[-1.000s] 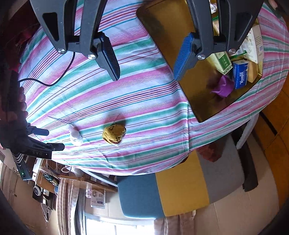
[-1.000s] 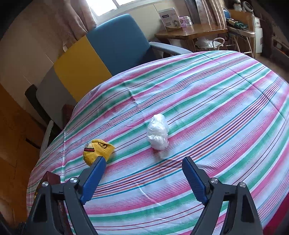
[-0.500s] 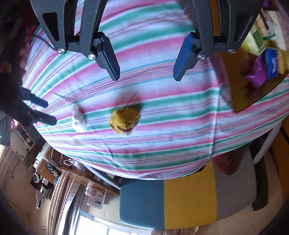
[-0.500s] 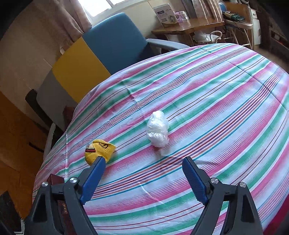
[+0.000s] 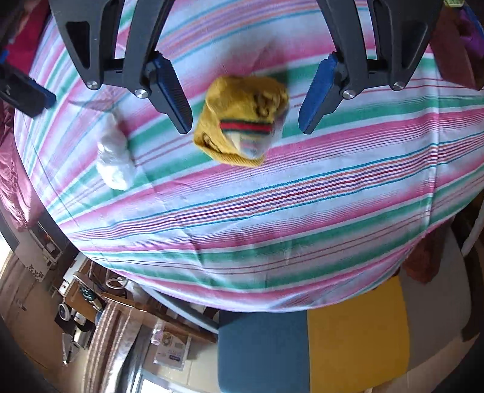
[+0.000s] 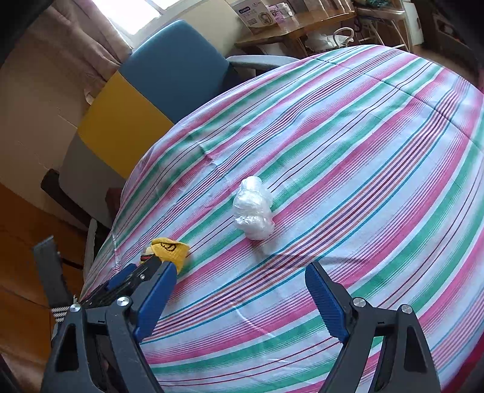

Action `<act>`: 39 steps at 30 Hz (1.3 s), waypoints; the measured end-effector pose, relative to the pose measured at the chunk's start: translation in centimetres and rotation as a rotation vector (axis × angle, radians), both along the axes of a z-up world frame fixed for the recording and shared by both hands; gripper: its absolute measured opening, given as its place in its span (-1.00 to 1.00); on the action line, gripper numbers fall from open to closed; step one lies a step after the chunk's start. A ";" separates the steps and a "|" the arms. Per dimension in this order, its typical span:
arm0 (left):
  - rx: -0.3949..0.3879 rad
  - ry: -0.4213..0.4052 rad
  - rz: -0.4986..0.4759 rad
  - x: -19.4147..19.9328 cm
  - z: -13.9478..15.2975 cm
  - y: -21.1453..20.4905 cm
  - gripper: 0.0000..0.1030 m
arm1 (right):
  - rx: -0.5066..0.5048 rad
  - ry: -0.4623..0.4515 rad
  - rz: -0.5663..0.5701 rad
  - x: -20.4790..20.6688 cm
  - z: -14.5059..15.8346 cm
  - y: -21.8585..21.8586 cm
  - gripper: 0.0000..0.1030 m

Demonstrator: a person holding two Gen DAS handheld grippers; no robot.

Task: Organize objects
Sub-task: 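Grasp the yellow knit hat with the left tool while the right tool grasps the white bundle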

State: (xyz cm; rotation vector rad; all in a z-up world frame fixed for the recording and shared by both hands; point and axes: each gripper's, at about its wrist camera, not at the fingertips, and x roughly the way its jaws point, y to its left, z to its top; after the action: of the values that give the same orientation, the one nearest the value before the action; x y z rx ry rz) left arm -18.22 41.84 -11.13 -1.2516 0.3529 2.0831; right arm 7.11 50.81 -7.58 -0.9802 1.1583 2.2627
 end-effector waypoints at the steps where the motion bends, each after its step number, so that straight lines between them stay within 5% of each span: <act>1: -0.008 -0.012 0.005 -0.4 -0.6 0.2 0.39 | 0.002 -0.002 0.000 0.0 0.0 0.0 0.70; 2: -0.008 -0.047 0.006 -0.8 -1.3 0.2 0.04 | 0.004 -0.005 0.000 -0.1 -0.1 0.0 0.70; 3: 0.001 -0.088 0.003 -1.0 -1.9 0.0 -0.09 | 0.006 -0.007 0.001 -0.1 -0.1 0.0 0.70; 6: 0.054 -0.098 0.008 -0.2 -1.4 -1.4 -0.27 | 0.013 -0.011 0.003 -0.3 0.0 -0.1 0.70; 25: 0.103 -0.055 -0.058 13.3 2.2 -13.1 -0.28 | 0.047 -0.103 0.064 -1.9 -1.4 -1.1 0.66; 32: 0.135 -0.012 -0.052 15.0 4.5 -16.9 -0.28 | 0.124 -0.177 0.079 -5.3 -1.5 0.2 0.37; 39: 0.147 0.037 0.002 14.9 6.2 -19.9 -0.27 | 0.145 -0.302 0.088 -10.7 -4.5 3.1 0.27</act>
State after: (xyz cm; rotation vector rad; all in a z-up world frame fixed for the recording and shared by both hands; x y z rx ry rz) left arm -3.34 21.96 -4.93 -1.1290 0.2101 2.0958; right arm -3.58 53.92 -12.05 -1.2808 0.8274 2.1345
